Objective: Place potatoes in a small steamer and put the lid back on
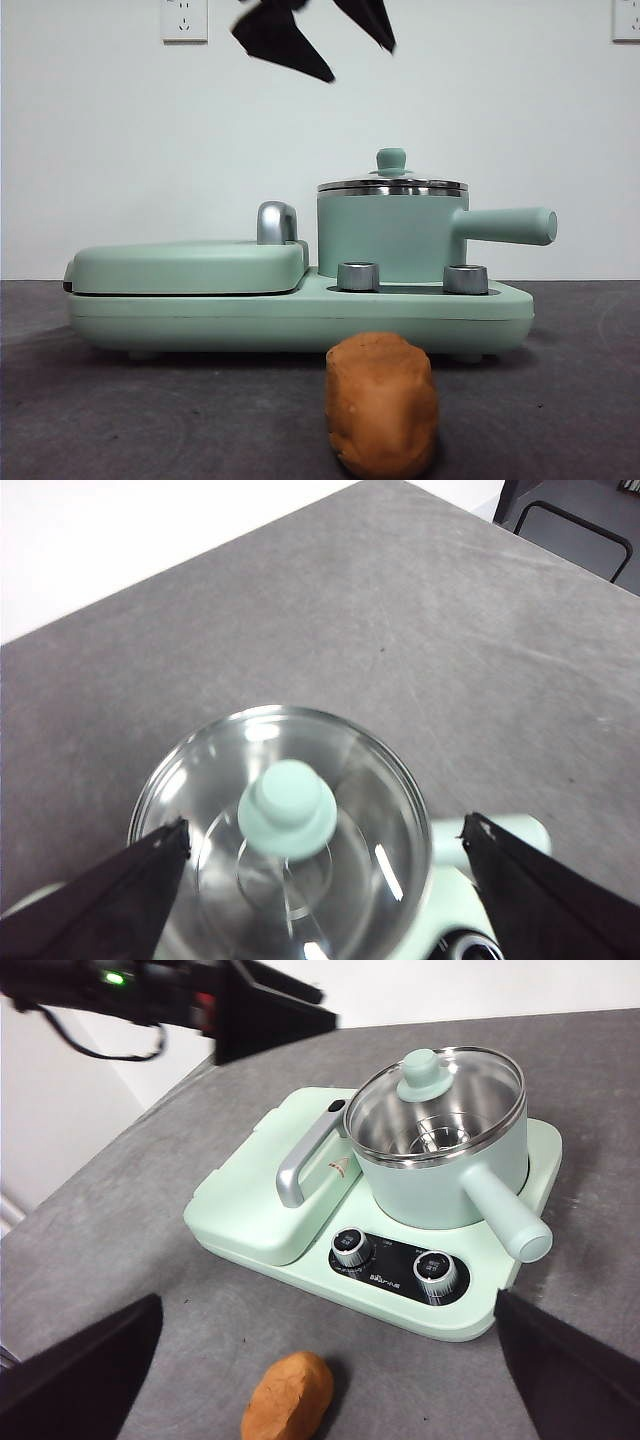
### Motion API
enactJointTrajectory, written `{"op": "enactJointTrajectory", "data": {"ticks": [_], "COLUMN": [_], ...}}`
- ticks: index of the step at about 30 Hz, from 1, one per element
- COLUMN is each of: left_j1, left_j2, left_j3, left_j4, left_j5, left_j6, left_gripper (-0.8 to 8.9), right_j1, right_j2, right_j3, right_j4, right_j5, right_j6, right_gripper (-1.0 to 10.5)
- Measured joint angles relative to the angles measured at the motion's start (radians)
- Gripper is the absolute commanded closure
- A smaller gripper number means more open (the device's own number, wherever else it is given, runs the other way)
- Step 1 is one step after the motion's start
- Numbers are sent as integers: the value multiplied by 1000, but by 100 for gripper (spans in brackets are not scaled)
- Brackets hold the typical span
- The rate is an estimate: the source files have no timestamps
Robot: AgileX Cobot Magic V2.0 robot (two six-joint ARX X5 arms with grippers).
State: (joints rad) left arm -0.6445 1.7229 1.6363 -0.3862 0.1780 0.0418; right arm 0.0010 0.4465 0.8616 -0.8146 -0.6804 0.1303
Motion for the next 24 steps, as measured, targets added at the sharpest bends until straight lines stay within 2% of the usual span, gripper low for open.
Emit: {"op": "enactJointTrajectory", "data": {"ticks": [9,24], "left_j1": [-18,-18], "left_j2": [131,245], "left_j3": [0,1], "left_j4": [167,222], "left_j5": [-27,-32], "left_j6": [18,26], "left_gripper": [377,377], "right_j1": [0,0], "right_j2": [0,0], "right_j3": [0,0], "right_j4": [0,0], "right_j5": [0,0], "right_j6": [0,0], "right_gripper": [416,416]}}
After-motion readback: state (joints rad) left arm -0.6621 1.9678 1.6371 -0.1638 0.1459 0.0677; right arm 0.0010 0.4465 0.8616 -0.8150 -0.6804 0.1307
